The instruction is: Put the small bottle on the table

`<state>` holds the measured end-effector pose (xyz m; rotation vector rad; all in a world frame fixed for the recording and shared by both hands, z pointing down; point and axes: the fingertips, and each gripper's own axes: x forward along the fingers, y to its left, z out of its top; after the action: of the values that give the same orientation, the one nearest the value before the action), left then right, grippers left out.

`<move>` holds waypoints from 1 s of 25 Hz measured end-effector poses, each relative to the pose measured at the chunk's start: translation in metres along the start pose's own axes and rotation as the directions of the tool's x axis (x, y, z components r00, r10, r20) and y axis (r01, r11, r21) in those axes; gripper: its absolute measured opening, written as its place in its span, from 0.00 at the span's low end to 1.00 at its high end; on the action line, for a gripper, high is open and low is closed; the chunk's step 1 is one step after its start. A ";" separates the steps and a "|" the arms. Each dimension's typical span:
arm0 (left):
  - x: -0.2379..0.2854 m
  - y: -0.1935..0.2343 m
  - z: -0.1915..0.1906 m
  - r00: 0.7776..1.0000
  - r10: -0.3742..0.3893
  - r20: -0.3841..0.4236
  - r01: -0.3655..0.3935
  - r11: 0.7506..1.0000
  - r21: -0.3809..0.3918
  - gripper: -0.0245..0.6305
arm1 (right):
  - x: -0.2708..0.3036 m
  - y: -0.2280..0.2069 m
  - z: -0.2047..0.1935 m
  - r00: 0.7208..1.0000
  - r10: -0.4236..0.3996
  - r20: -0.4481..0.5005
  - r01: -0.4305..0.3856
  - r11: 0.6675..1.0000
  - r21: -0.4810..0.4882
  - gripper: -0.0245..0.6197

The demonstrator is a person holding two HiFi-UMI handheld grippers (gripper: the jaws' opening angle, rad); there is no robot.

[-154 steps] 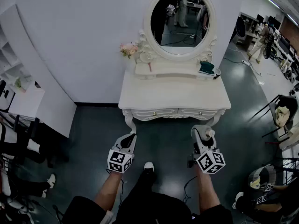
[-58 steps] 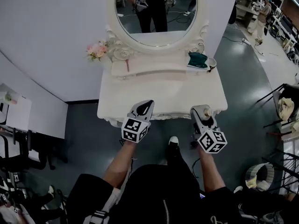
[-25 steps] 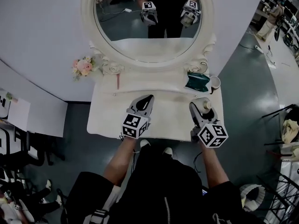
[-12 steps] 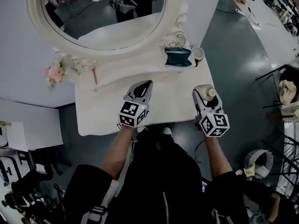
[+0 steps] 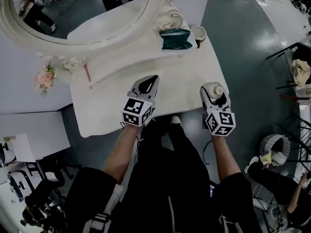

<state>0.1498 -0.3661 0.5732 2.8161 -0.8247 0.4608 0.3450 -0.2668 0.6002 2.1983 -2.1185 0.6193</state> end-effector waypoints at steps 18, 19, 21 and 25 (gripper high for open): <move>0.006 0.008 -0.035 0.996 0.018 -0.090 -0.019 1.000 -0.019 0.04 | 0.028 -0.095 -0.082 0.966 -0.196 -0.167 0.190 0.980 -0.053 0.55; 0.004 0.011 -0.036 0.995 0.025 -0.095 -0.027 0.999 -0.021 0.04 | 0.032 -0.098 -0.085 0.964 -0.199 -0.178 0.191 0.980 -0.062 0.55; 0.000 0.018 -0.037 0.994 0.042 -0.099 -0.045 0.999 -0.027 0.04 | 0.038 -0.103 -0.092 0.959 -0.204 -0.199 0.191 0.978 -0.079 0.55; -0.009 0.031 -0.041 0.992 0.068 -0.108 -0.072 0.997 -0.034 0.04 | 0.048 -0.112 -0.102 0.948 -0.224 -0.224 0.209 0.974 -0.091 0.55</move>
<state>0.1153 -0.3776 0.6113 2.7085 -0.9023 0.5936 0.4261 -0.2746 0.7364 2.1601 -1.7309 0.7374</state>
